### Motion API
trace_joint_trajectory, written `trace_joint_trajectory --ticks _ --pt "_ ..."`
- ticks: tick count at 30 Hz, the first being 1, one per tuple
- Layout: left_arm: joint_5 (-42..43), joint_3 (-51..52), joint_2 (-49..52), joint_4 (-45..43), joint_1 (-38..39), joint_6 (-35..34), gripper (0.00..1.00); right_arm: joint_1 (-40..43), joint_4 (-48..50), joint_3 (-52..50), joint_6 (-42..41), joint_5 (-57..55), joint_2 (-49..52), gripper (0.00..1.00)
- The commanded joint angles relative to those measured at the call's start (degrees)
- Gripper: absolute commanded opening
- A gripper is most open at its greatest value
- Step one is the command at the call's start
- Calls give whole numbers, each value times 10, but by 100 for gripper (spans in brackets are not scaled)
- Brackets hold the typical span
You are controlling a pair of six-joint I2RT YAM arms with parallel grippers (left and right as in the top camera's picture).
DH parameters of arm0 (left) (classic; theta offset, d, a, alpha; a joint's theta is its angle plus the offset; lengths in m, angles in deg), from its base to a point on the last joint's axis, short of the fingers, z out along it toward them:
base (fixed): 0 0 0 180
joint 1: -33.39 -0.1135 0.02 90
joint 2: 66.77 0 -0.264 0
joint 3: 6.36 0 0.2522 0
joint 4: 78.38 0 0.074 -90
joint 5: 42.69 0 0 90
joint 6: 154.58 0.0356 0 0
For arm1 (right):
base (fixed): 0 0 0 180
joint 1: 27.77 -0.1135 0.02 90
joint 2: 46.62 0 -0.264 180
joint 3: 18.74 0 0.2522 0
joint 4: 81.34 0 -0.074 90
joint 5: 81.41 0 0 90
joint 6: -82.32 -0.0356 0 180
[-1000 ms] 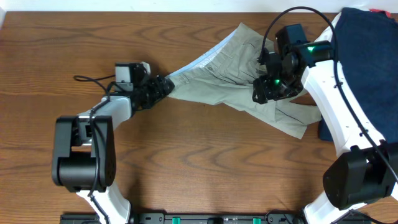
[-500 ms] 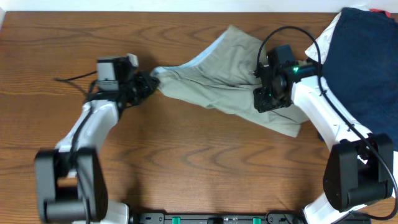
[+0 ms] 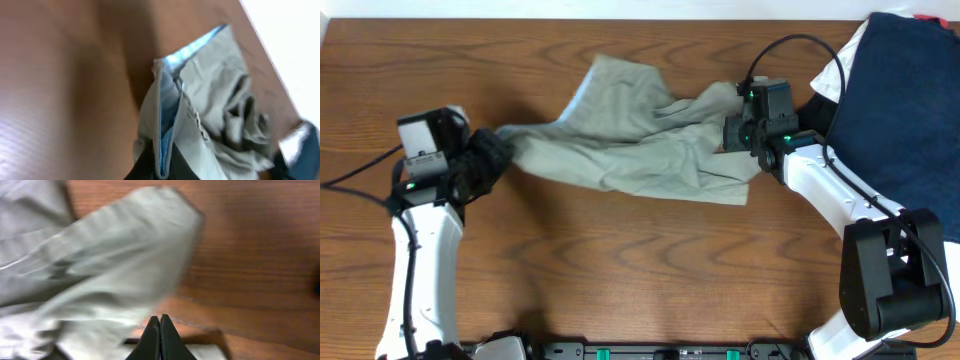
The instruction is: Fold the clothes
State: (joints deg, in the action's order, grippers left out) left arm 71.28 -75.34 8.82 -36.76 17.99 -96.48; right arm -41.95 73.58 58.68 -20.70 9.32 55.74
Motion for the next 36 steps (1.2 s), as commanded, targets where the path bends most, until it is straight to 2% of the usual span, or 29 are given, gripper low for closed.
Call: trace_joint_trajectory --ticks 1,2,4,7,10,12,17,19,23,25,27,28,30,31,33,36 --pt "-70 -4 -6 23 -11 -1 6 -4 2 27 -40 -18 -6 1" --pt "-69 -4 -5 30 -12 -1 6 -5 3 35 -43 -4 -6 7" --pt "-69 -4 -4 40 -12 -2 6 -9 18 43 -40 37 -6 27" --pt "-69 -4 -4 56 -12 -2 6 -23 74 43 3 121 -5 41" --pt "-69 -4 -4 65 -12 -2 6 -49 99 43 64 129 -1 51" --pt "-69 -4 -4 69 -12 -1 6 -71 104 43 85 113 9 59" --pt "-69 -4 -4 73 -12 -2 6 -119 127 43 120 106 56 70" --pt "-69 -4 -4 74 -12 -2 6 -137 148 43 145 106 78 77" --pt "-69 -4 -4 80 -12 -2 6 -165 204 43 150 69 118 80" --pt "-69 -4 -4 83 -12 -2 6 -173 217 43 150 47 134 80" --pt "-69 -4 -4 85 -12 -1 6 -178 223 43 149 15 148 70" --pt "-69 -4 -4 86 -12 -2 6 -179 224 43 148 -3 151 56" --pt "-69 -4 -4 85 -12 -1 6 -179 225 43 146 -52 151 7" --pt "-69 -4 -4 85 -12 -2 6 -179 227 45 134 -94 149 1" --pt "-69 -4 -4 84 -12 -1 6 -176 227 53 117 -176 139 1" --pt "-70 -4 -4 80 -12 -2 6 -159 224 79 118 -232 113 1"
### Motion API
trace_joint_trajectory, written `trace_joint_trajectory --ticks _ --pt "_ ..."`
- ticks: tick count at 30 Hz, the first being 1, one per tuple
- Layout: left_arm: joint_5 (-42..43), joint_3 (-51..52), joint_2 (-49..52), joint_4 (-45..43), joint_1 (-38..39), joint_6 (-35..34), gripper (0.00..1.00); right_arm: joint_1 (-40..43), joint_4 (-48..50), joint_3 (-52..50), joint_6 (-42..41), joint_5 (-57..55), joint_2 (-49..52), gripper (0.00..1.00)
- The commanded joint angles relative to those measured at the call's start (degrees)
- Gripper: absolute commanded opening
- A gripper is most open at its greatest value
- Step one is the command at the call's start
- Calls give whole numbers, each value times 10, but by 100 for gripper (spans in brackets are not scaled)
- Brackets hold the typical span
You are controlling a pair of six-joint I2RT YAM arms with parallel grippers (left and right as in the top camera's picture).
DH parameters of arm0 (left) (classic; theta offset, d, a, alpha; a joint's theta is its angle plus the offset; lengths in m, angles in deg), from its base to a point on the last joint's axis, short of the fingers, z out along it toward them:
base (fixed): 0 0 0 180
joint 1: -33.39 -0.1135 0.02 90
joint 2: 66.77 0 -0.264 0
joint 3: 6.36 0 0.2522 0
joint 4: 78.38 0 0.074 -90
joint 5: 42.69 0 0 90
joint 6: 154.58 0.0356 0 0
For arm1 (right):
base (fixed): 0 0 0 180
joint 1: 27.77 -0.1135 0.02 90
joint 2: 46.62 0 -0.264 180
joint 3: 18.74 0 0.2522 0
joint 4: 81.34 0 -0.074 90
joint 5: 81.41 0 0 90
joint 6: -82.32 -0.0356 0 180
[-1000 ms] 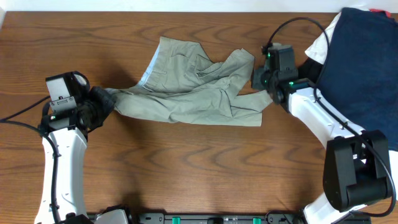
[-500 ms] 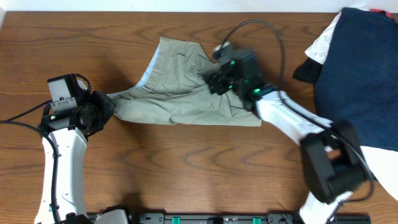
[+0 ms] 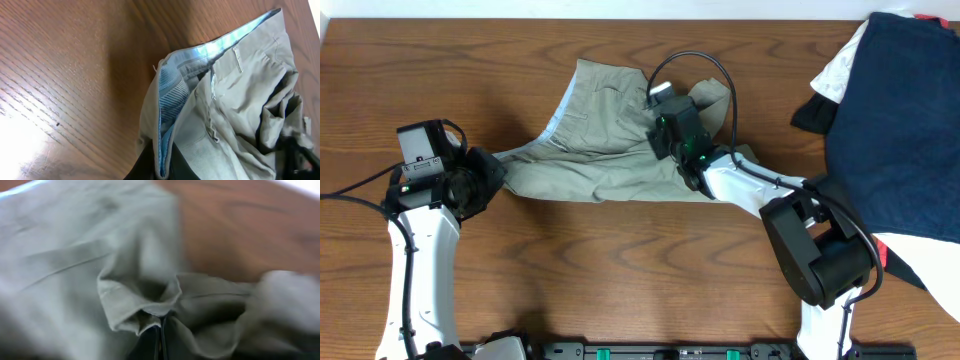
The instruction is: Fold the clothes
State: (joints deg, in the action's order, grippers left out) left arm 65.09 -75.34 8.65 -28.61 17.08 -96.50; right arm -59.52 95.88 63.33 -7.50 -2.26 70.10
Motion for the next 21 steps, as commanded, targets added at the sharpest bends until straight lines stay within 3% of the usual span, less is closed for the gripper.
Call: trace_joint_trajectory --ticks 1,5,10,11,13,14,18,21 --pt "-8 -4 -2 -6 -3 -1 6 28 -4 46 -14 -119 -43 1" --pt "-7 -4 -2 -33 -3 -1 6 92 -39 104 -14 -119 -81 1" --pt "-8 -4 -2 -83 -3 -2 6 199 -155 173 -37 -118 -88 1" --pt "-7 -4 -2 -89 -3 -2 6 211 -173 176 -46 -113 -88 17" --pt "-8 -4 -2 -100 -3 -7 6 237 -235 183 -66 -54 -92 83" --pt "-8 -4 -2 -102 -3 -13 6 246 -268 183 -66 -5 -94 99" --pt "-7 -4 -2 -100 -3 -14 6 257 -430 183 -70 161 -101 99" --pt "-7 -4 -2 -99 -3 -14 6 250 -551 177 -70 203 -101 99"
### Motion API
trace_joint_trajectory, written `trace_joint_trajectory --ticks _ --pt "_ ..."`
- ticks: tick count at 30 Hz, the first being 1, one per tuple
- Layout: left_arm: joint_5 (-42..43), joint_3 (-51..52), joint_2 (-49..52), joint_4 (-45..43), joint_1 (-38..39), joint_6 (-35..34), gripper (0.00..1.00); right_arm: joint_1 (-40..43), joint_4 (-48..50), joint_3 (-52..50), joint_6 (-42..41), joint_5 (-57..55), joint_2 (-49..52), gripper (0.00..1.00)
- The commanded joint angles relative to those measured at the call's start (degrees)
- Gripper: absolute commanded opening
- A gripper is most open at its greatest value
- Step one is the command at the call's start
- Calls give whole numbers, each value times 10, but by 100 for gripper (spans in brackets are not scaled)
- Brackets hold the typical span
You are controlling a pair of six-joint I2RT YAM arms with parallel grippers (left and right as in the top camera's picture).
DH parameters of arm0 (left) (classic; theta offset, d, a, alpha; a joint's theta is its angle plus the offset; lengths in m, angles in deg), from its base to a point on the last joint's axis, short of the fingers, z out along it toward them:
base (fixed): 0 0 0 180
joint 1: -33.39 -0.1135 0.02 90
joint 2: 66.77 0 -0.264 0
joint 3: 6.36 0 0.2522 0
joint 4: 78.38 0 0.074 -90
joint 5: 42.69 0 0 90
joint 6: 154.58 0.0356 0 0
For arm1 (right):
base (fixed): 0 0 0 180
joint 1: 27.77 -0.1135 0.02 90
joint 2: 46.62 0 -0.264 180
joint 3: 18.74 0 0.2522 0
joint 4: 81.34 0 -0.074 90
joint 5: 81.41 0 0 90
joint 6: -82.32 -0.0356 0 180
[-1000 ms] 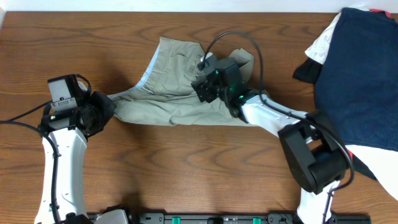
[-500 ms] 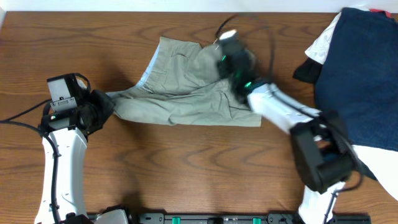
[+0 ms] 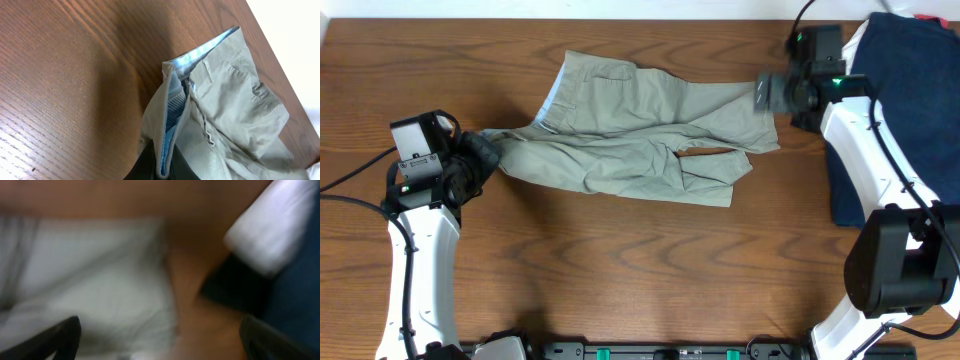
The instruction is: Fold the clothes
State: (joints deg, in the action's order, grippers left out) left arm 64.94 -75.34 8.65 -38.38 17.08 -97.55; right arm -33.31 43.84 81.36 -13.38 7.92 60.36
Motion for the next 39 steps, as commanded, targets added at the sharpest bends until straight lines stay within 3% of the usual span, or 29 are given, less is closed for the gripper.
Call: trace_joint_trajectory --ticks 1,6,11,20,22,23,24,25,30,39 --pt "-6 -4 -2 -2 -3 -4 6 -17 -70 -11 -8 100 -4 99" --pt "-6 -4 -2 -2 -3 -4 6 -39 -127 -64 16 99 -4 99" --pt "-6 -4 -2 -2 -3 -4 6 -50 -119 -147 0 160 -4 85" --pt "-6 -4 -2 -2 -3 -4 6 -105 31 -271 -43 211 -4 78" --pt "-6 -4 -2 -2 -3 -4 6 -119 64 -281 -55 211 -4 67" --pt "-6 -4 -2 -2 -3 -4 6 -125 70 -282 -56 210 -4 48" --pt "-6 -4 -2 -2 -3 -4 6 -129 74 -282 -56 210 -4 17" --pt "-6 -4 -2 -2 -3 -4 6 -132 74 -282 -57 210 -4 1" --pt "-6 -4 -2 -12 -3 -4 6 -106 -52 -229 -44 209 -9 1" --pt "-8 -4 -2 -118 -7 -27 6 88 -345 101 -12 174 -19 1"
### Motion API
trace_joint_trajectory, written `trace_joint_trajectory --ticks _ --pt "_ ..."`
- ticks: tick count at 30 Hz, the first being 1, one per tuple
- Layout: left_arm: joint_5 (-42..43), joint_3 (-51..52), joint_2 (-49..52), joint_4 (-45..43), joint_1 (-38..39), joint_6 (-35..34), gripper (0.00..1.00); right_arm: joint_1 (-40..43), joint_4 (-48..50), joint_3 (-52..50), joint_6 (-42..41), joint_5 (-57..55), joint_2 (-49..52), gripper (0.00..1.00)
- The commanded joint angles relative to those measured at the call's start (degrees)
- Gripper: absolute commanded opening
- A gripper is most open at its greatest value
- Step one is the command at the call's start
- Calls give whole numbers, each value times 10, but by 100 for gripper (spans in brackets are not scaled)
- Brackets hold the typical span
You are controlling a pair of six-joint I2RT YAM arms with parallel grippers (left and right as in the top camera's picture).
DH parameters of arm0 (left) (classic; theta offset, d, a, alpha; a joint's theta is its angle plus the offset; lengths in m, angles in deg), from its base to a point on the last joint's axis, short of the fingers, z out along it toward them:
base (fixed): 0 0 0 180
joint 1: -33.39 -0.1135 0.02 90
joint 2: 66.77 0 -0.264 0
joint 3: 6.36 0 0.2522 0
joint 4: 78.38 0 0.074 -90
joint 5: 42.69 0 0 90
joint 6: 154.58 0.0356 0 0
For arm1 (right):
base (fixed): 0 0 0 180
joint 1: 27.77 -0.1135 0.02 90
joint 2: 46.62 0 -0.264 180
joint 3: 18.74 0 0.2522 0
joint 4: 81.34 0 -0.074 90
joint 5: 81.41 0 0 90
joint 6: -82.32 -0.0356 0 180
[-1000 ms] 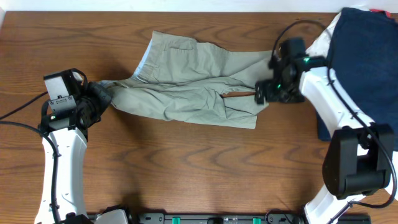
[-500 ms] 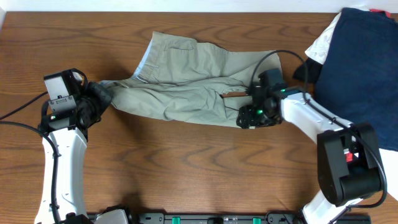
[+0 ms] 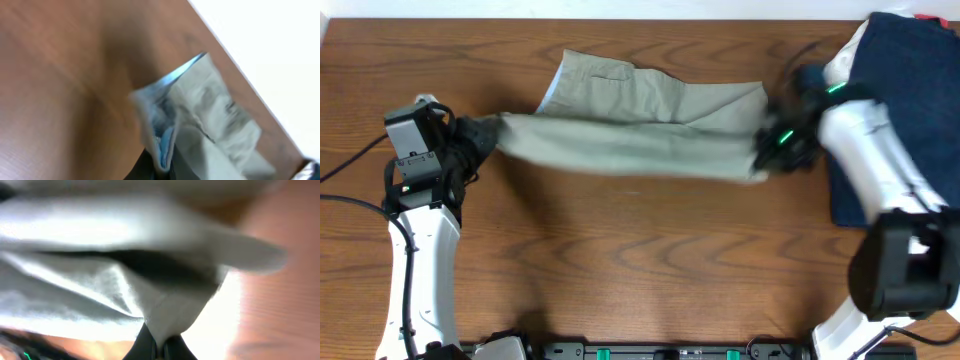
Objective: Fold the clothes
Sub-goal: 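Stretch the shorts between both grippers and lay them flat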
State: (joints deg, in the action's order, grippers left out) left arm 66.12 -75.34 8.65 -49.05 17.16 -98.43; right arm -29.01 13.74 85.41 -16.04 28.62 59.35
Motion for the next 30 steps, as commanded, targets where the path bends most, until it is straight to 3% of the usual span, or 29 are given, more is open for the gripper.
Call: trace_joint_trajectory --ticks 1,4,12,19,20,21,23,25,29,30 --pt "-19 -4 -2 -7 -7 -25 6 57 -72 80 18 -33 -9 1" --pt "14 -4 -2 61 -7 -25 6 75 -131 92 18 -56 -9 1" --pt "21 -4 -2 389 -7 22 6 75 -191 -5 18 -158 -9 1" --pt "-43 -4 -2 530 -7 88 7 80 -193 -114 1 -192 -9 6" --pt "-56 -4 -2 534 -7 88 17 81 -195 -117 1 -192 -9 8" --pt "-68 -4 -2 533 -7 88 36 82 -194 -116 1 -192 -9 11" --pt "-78 -4 -2 516 -7 87 51 81 -188 -106 1 -191 -9 14" --pt "-78 -10 -2 495 -7 87 57 81 -186 -90 1 -183 -9 16" --pt "-77 -41 -2 447 -7 85 60 82 -177 -39 1 -176 -9 18" --pt "-73 -50 -2 421 -7 83 60 81 -161 -23 3 -163 -9 29"
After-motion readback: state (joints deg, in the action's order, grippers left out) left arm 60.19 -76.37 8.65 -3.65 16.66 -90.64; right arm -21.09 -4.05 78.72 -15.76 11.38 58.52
